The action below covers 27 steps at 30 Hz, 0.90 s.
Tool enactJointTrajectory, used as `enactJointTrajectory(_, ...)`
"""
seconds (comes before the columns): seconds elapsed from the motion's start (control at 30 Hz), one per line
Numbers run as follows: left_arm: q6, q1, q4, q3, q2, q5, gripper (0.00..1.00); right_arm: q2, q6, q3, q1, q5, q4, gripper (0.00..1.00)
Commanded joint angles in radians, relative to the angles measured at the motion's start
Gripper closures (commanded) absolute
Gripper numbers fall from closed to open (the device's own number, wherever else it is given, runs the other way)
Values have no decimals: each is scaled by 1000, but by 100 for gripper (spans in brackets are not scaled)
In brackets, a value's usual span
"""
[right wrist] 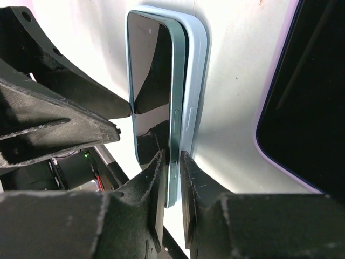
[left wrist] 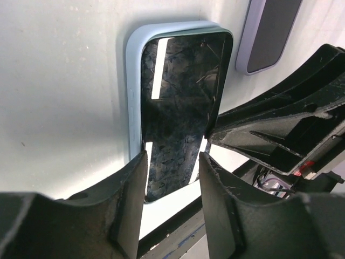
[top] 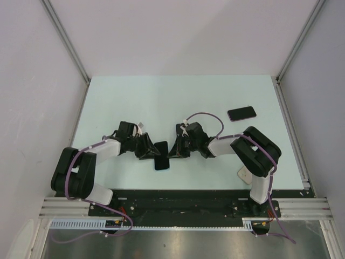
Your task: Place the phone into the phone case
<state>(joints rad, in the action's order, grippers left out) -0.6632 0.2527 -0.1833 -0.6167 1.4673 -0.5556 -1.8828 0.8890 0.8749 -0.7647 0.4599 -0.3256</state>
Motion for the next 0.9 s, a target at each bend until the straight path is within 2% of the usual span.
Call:
enactJointTrajectory(0.0, 14, -1, -41, 2, -59, -3, 51, 28, -4, 24, -7, -20, -9, 82)
enactJointTrajectory(0.07, 20, -1, -71, -6, -78, 22, 52, 28, -2, 22, -8, -23, -4, 85)
enactJointTrajectory(0.13, 30, -1, -102, -14, -88, 89, 57, 31, -4, 22, -8, -24, -3, 86)
enactJointTrajectory(0.27, 63, -1, -165, -18, -110, 190, 83, 34, -9, 24, -8, -30, 5, 91)
enactJointTrajectory(0.4, 70, -1, -179, -11, -98, 226, 99, 36, -9, 24, -11, -32, 7, 95)
enactJointTrajectory(0.6, 42, 33, -131, 35, -50, 224, 100, 14, 19, 24, -19, -20, -24, 100)
enactJointTrajectory(0.87, -13, 102, -67, 64, -12, 194, 100, 1, 62, 24, -39, -39, -46, 100)
